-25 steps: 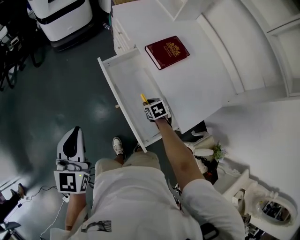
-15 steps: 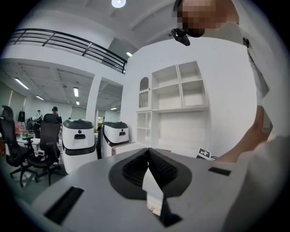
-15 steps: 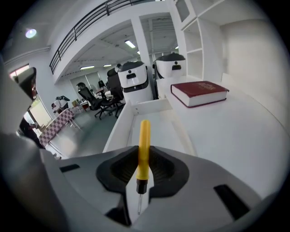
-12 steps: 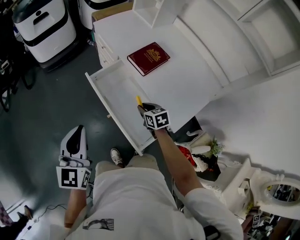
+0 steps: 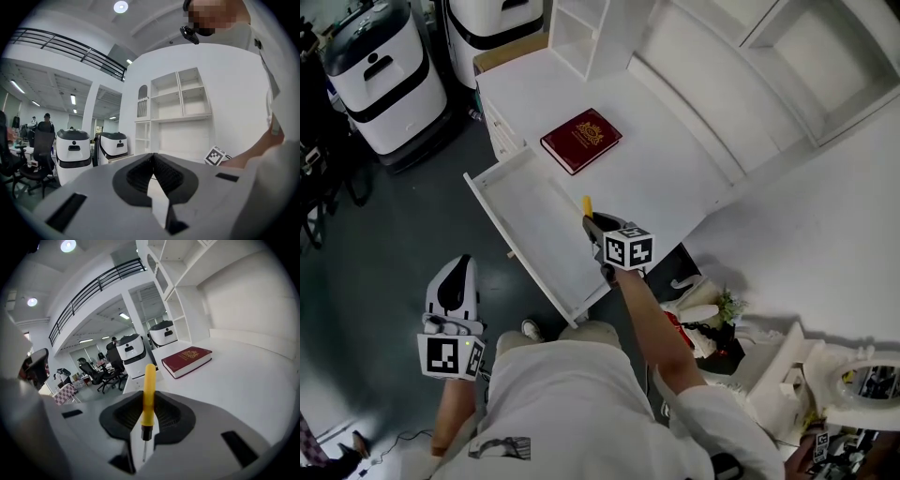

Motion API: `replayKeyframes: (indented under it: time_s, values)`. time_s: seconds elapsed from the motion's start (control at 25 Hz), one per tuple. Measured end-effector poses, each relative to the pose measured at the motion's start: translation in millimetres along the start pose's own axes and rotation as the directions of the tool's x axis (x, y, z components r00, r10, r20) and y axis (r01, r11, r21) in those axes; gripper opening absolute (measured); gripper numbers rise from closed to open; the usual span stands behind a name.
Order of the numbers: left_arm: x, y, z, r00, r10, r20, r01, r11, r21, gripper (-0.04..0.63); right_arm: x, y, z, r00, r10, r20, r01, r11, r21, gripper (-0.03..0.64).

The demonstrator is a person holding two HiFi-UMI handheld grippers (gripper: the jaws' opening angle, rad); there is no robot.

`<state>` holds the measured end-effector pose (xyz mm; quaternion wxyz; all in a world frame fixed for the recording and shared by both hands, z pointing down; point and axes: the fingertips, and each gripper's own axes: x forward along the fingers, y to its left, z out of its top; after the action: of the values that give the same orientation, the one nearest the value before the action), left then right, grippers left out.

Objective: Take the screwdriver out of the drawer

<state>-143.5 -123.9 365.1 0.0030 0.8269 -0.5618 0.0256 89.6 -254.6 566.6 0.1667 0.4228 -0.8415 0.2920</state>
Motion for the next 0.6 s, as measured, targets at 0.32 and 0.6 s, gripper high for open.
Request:
replayKeyframes:
  time_s: [0.32,0.6]
  values:
    - [8.9,-5.1,21.6,0.999,0.036,0.032,-0.036,0.999,0.027,0.017,-50.0,-16.4,64.9,0.984,0.008,0.177,-0.007,1.000,-0.006,0.081]
    - [6.6,3.4,39.3,0.995,0.085,0.058,-0.088,0.995,0.038,0.017,-104.1,-8.2,138.1,0.939,0.034,0.342,0.000,0.995,-0.100,0.081]
